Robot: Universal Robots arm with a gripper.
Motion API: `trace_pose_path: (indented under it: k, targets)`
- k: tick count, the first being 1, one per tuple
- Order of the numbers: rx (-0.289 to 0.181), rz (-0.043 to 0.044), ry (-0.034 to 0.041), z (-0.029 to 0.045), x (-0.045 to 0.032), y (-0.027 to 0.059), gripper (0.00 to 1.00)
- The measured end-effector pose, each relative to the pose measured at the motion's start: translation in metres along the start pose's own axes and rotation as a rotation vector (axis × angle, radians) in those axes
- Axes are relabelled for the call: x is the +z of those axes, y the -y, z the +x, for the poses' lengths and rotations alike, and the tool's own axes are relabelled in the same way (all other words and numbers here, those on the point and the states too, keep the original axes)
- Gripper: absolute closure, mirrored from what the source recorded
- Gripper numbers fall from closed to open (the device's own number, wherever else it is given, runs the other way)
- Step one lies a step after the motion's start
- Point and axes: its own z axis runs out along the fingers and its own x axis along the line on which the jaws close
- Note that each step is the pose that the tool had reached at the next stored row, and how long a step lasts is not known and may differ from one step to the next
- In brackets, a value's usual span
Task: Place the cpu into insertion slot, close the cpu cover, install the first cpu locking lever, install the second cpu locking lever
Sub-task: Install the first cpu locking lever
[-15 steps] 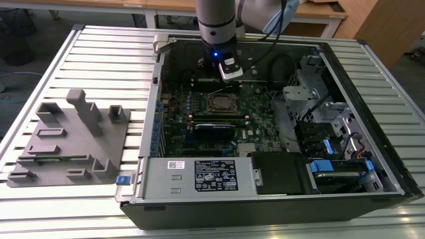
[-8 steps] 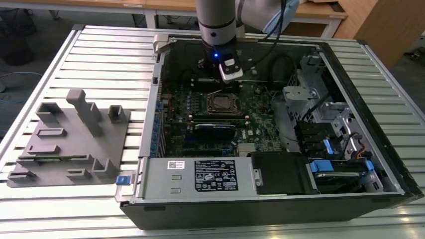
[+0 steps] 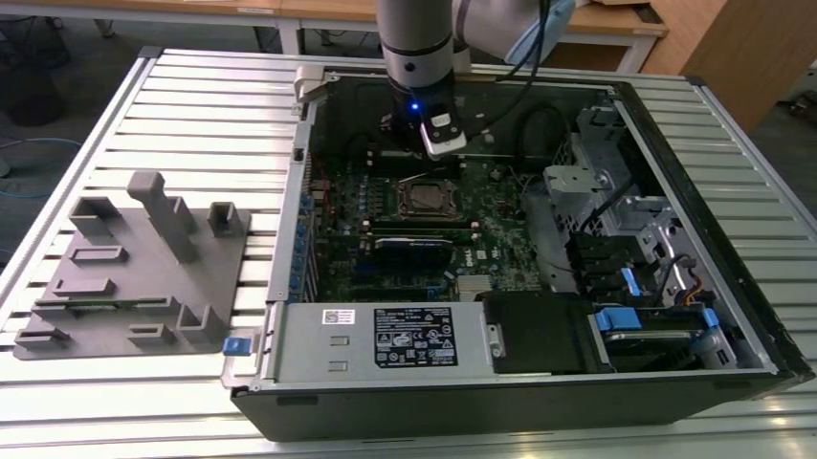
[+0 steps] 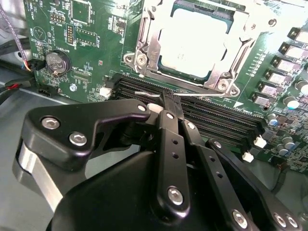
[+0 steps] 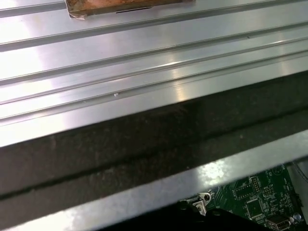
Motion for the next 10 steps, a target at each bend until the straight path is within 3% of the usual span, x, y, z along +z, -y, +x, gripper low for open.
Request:
trace_pose_path:
  k: [10]
  targets:
    - [0.000, 0.0141, 0.0041, 0.0016, 0.0081, 0.0011, 0.89]
